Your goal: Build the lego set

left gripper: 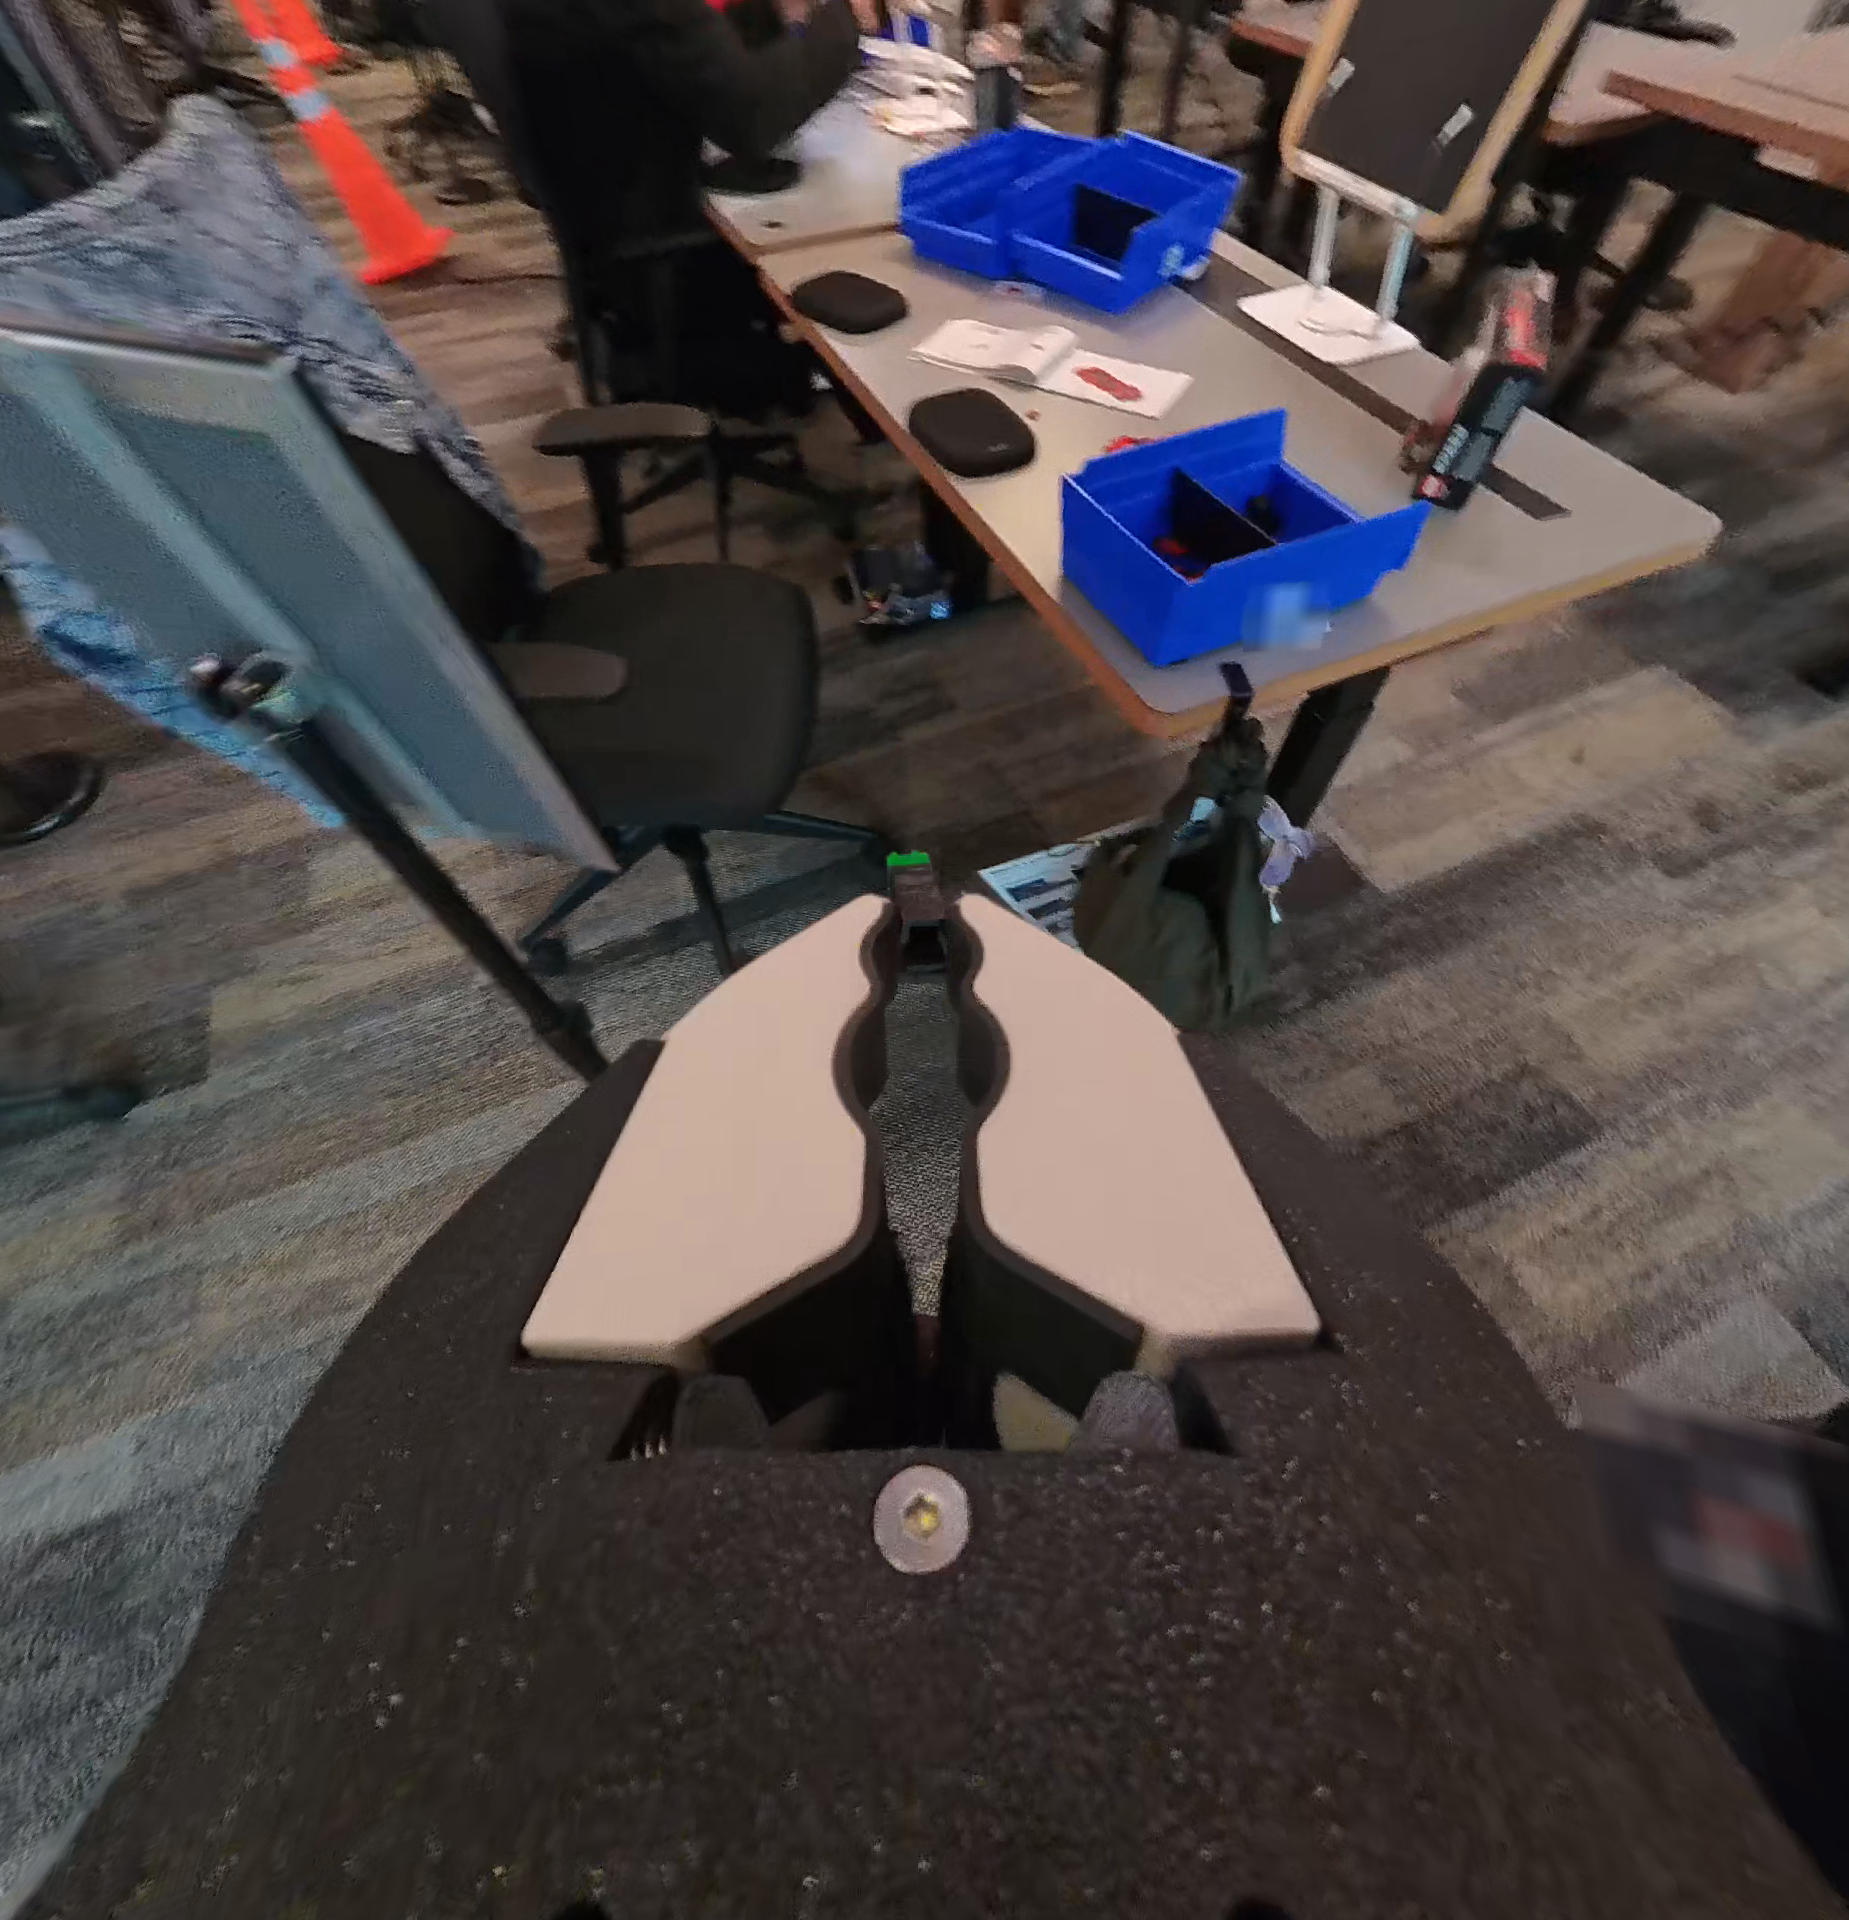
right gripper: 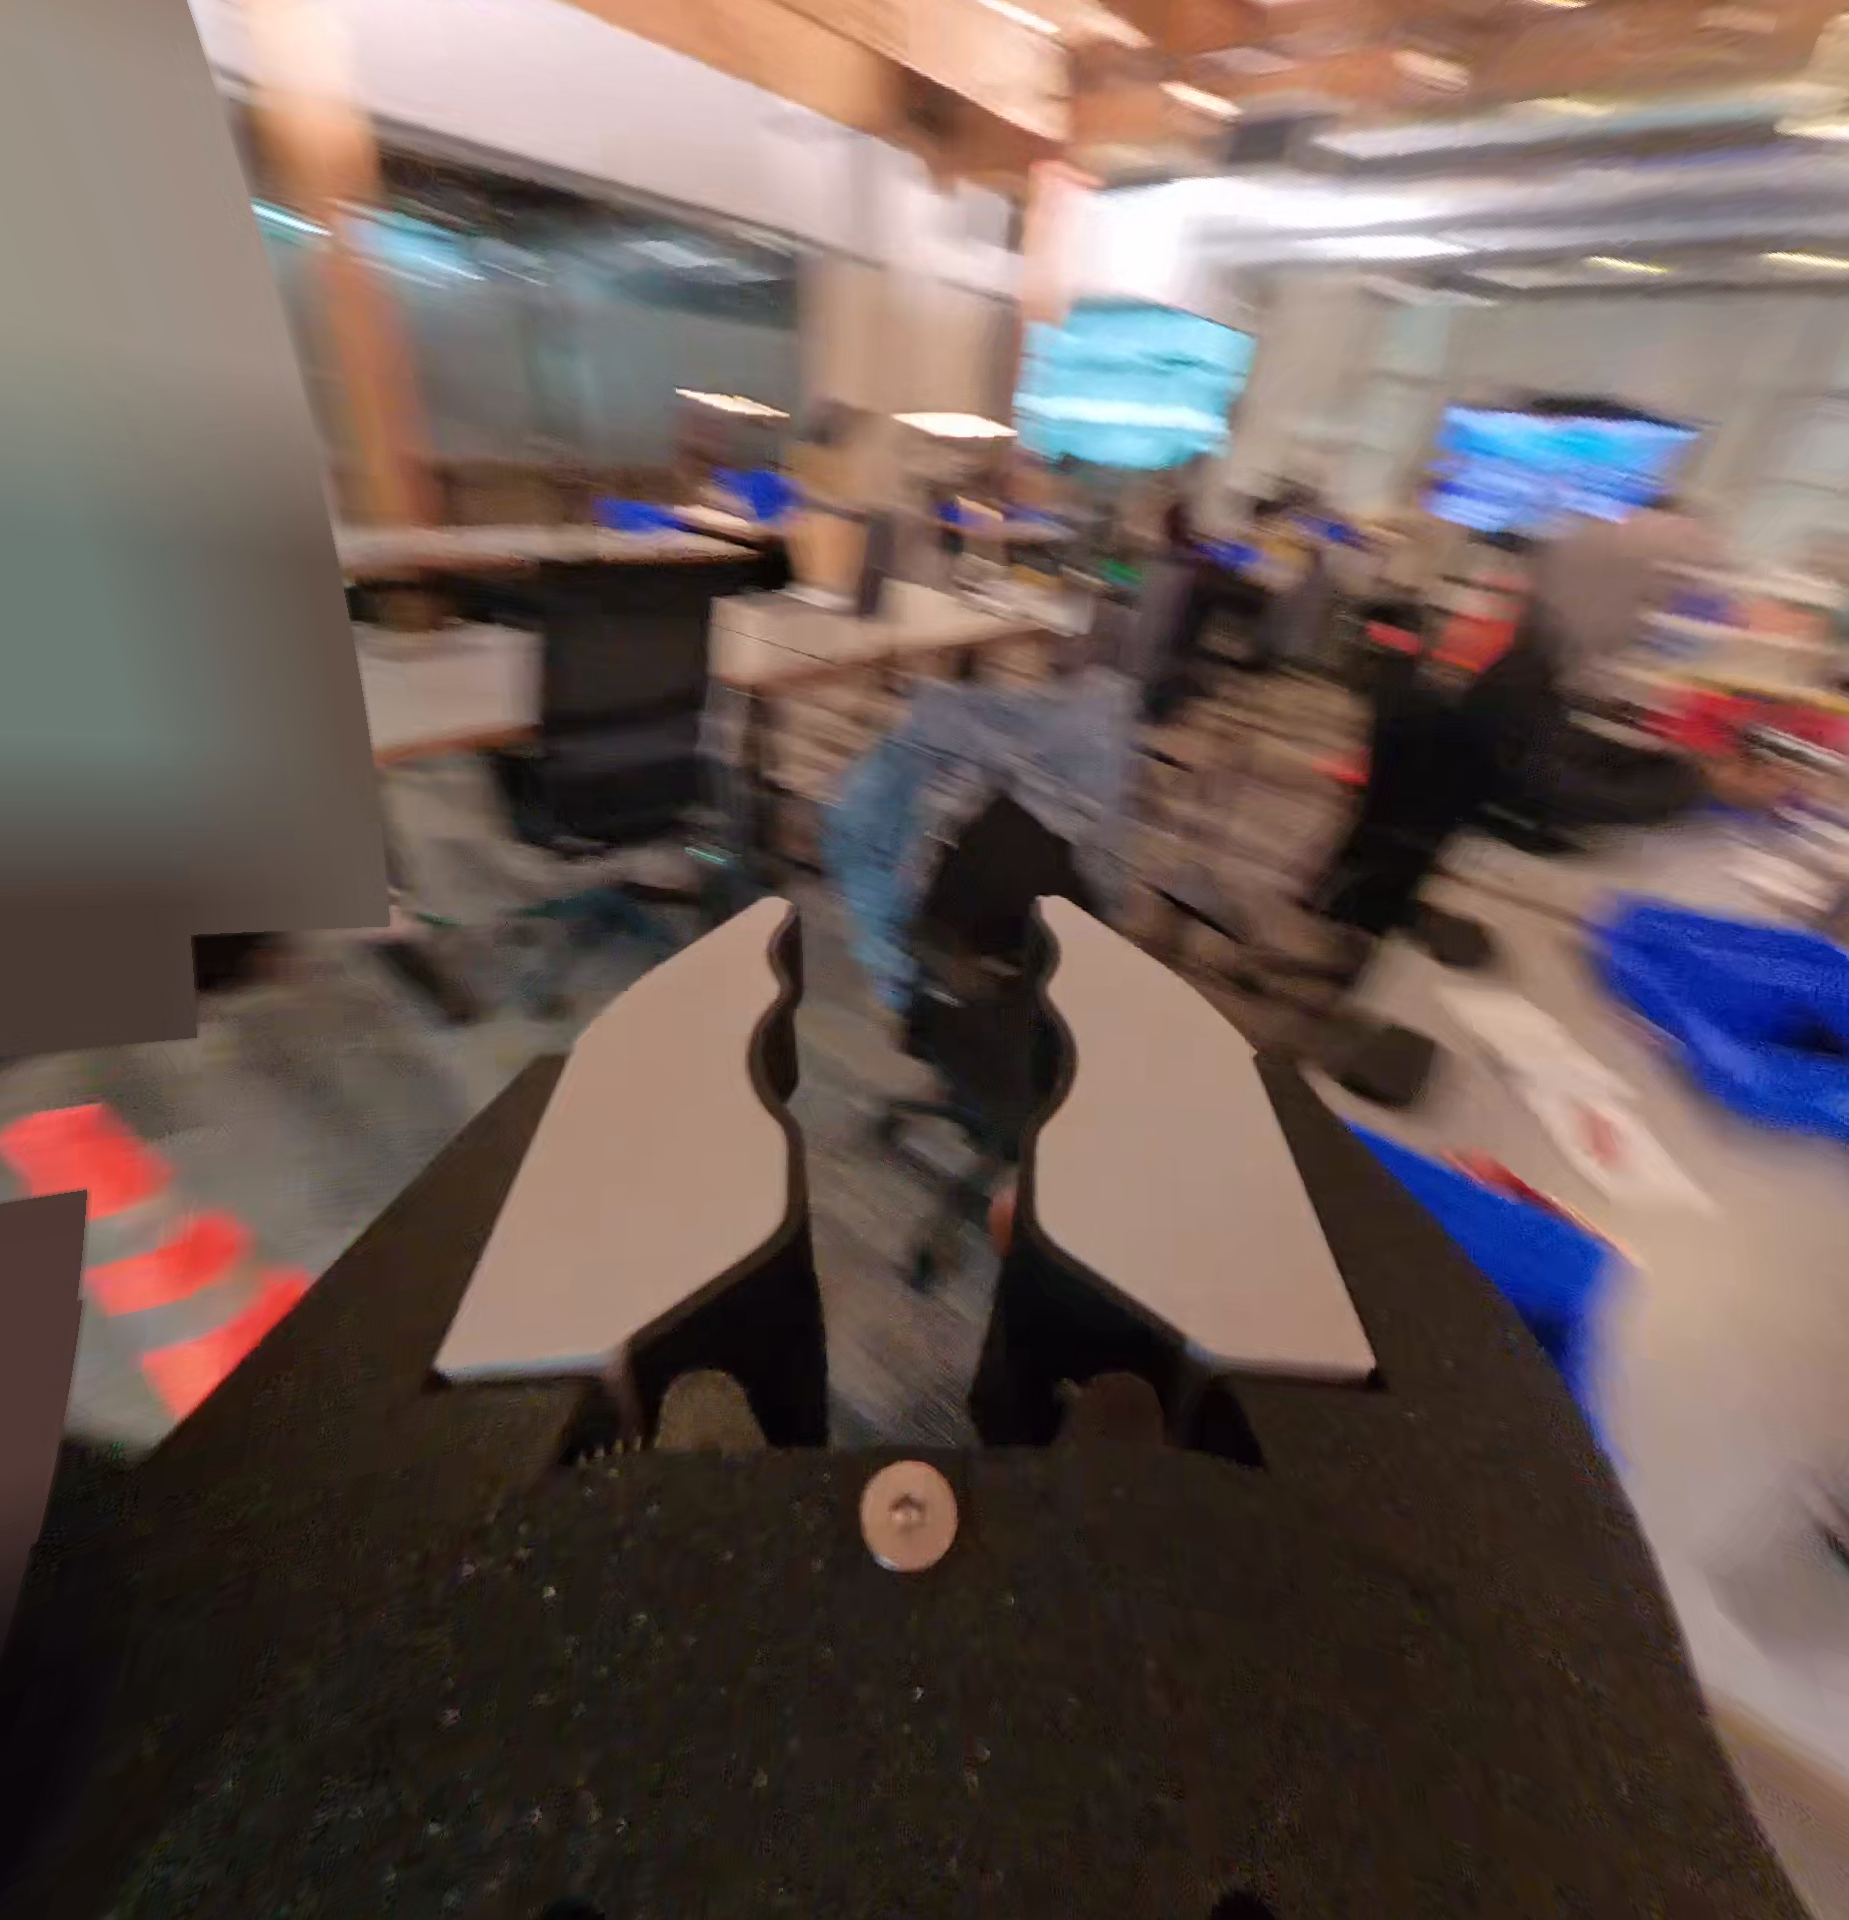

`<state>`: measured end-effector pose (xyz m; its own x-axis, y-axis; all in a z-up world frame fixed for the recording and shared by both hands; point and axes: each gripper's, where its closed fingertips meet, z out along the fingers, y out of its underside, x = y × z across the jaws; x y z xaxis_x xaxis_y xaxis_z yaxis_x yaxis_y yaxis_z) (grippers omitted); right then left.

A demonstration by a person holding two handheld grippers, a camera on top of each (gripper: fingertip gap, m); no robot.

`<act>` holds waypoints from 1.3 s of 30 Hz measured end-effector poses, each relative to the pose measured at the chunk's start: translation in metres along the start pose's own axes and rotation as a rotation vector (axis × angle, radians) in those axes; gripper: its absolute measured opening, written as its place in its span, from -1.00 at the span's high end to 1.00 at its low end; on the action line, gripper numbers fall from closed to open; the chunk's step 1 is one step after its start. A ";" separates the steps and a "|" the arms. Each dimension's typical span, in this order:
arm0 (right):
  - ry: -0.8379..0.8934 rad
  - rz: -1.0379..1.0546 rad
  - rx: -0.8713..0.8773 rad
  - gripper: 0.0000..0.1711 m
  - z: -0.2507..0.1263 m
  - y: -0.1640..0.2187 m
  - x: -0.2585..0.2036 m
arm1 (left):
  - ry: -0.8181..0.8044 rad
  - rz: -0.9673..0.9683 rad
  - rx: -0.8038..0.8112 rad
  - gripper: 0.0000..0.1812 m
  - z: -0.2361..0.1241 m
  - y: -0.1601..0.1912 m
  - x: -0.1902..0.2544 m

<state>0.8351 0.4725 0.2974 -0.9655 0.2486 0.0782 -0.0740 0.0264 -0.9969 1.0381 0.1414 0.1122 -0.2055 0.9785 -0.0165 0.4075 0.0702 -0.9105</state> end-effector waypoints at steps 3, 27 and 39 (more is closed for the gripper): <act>0.344 -0.040 -0.103 0.30 -0.029 0.070 0.028 | -0.051 -0.039 0.039 0.92 -0.043 0.014 -0.005; 0.324 0.501 -0.568 -0.22 -0.152 0.280 -0.160 | -0.085 -0.198 0.027 0.92 -0.241 0.161 0.054; 0.364 0.557 -0.540 -0.31 -0.078 0.306 -0.120 | 0.197 -0.193 0.007 0.92 -0.106 0.101 0.077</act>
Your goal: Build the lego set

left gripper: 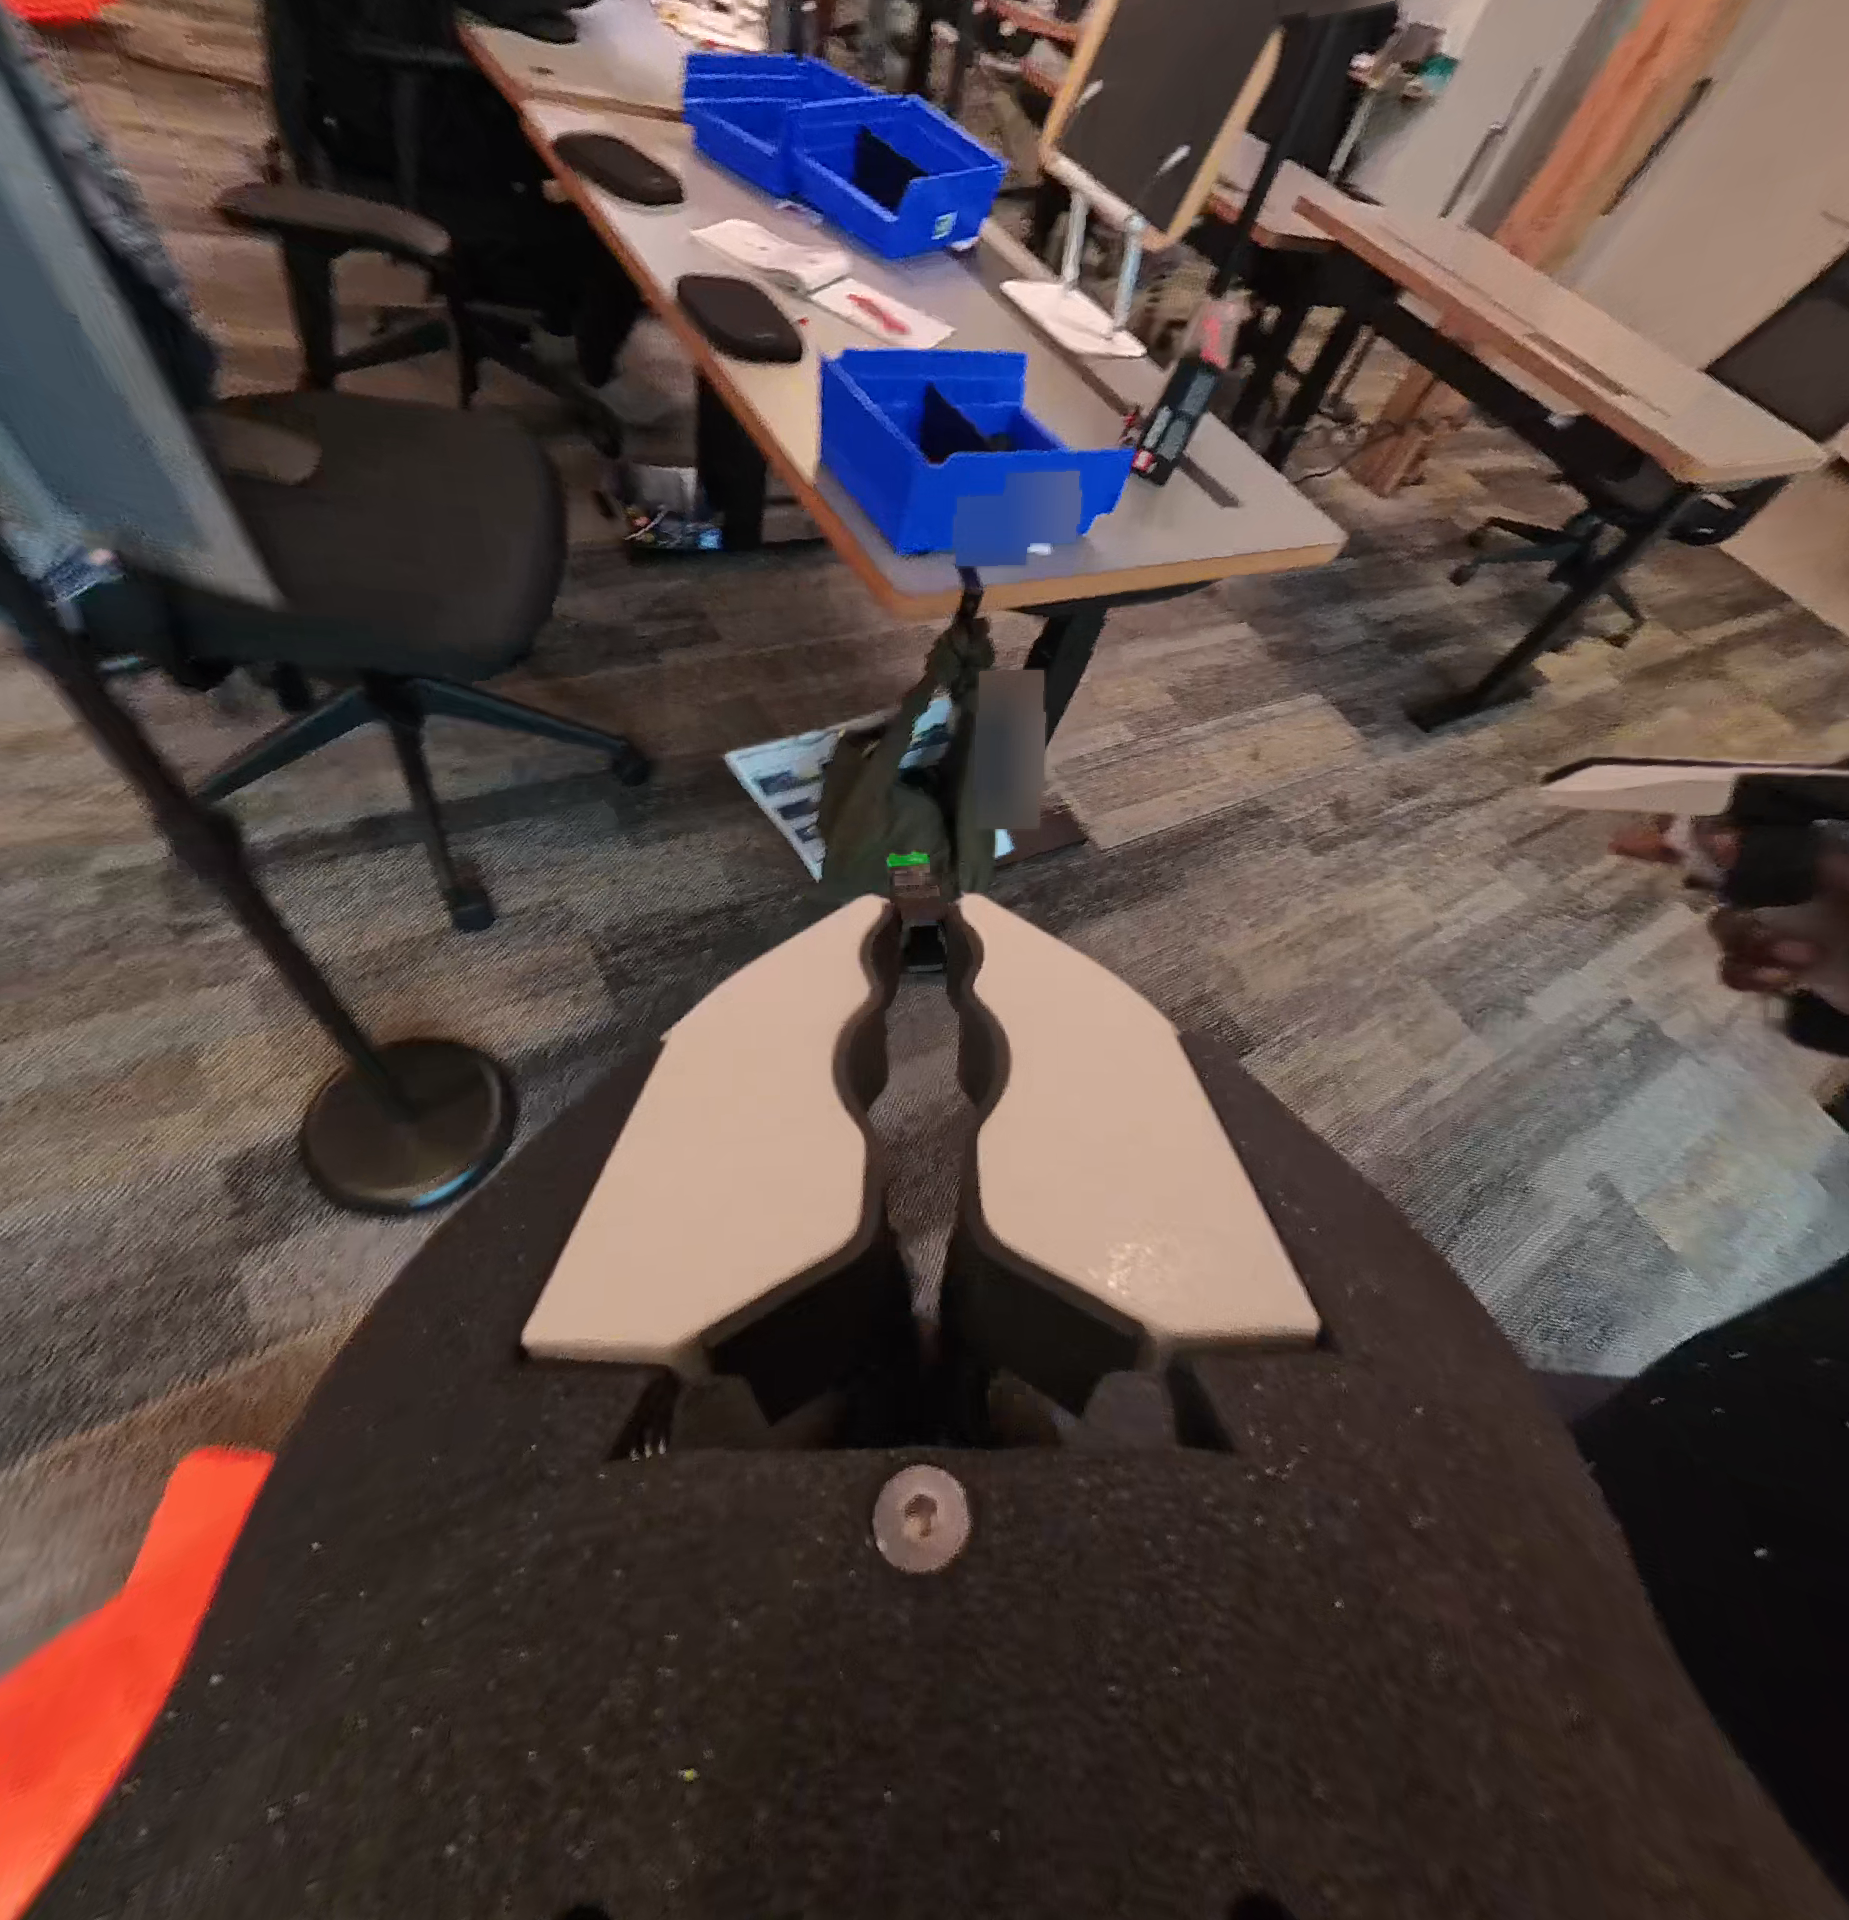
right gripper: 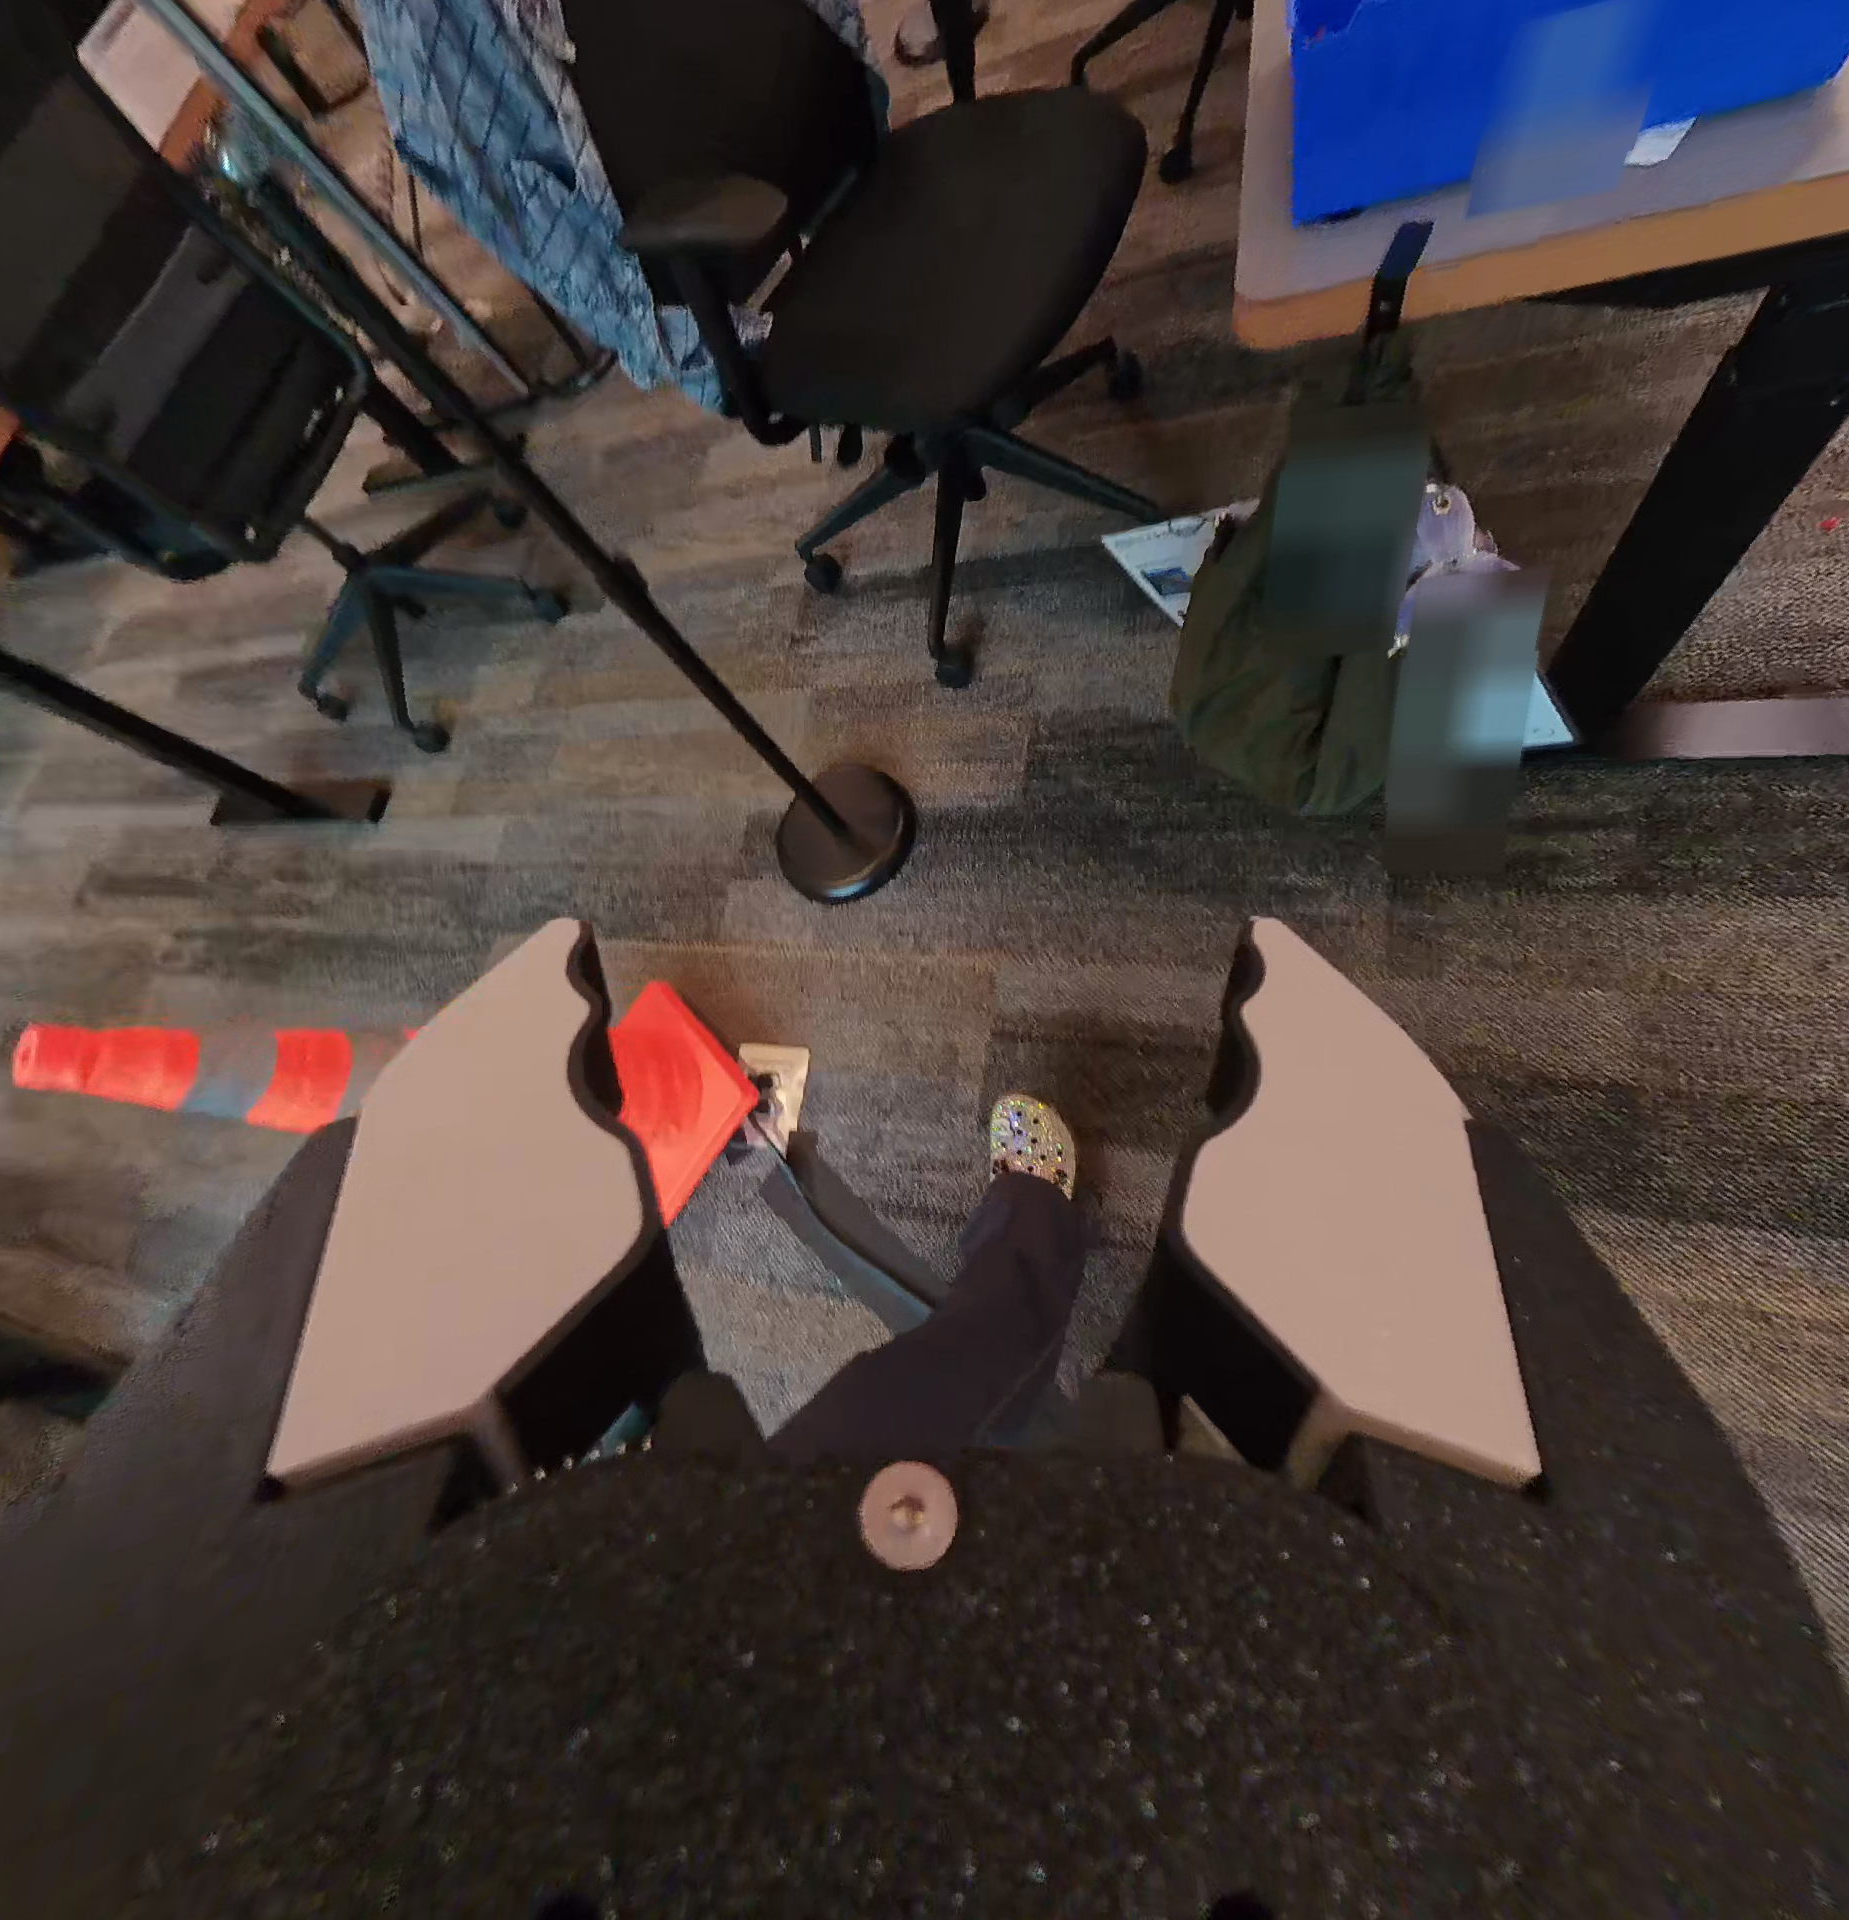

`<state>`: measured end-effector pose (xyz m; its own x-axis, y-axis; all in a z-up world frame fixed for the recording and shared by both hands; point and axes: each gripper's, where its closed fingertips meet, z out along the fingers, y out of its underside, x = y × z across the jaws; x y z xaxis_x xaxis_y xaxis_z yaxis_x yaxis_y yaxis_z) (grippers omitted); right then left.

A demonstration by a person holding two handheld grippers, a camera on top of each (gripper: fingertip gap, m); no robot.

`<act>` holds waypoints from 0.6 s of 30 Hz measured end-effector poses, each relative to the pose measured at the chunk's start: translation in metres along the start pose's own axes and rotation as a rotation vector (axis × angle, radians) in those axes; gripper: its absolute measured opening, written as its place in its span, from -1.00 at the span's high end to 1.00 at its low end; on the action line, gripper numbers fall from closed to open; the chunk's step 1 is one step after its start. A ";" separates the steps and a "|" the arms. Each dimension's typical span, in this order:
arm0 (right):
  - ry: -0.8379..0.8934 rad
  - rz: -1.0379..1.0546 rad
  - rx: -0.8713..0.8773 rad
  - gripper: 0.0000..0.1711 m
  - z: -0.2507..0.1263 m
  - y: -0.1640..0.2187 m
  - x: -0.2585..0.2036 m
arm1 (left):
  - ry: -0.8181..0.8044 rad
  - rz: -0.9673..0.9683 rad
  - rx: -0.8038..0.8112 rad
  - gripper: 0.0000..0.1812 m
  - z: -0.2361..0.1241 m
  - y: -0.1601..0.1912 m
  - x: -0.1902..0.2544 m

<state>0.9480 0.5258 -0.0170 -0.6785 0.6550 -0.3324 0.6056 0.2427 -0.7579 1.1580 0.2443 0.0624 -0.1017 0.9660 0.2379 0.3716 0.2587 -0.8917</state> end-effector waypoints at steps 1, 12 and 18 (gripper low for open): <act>-0.003 0.014 0.017 -0.30 0.013 -0.011 0.003 | 0.032 0.010 0.005 0.91 0.020 -0.014 -0.001; -0.167 -0.064 0.230 -0.21 0.160 -0.211 0.006 | 0.871 0.298 0.355 0.92 0.251 -0.240 0.043; -0.182 -0.237 0.338 -0.16 0.205 -0.331 -0.009 | 1.292 0.226 0.556 0.92 0.338 -0.341 0.027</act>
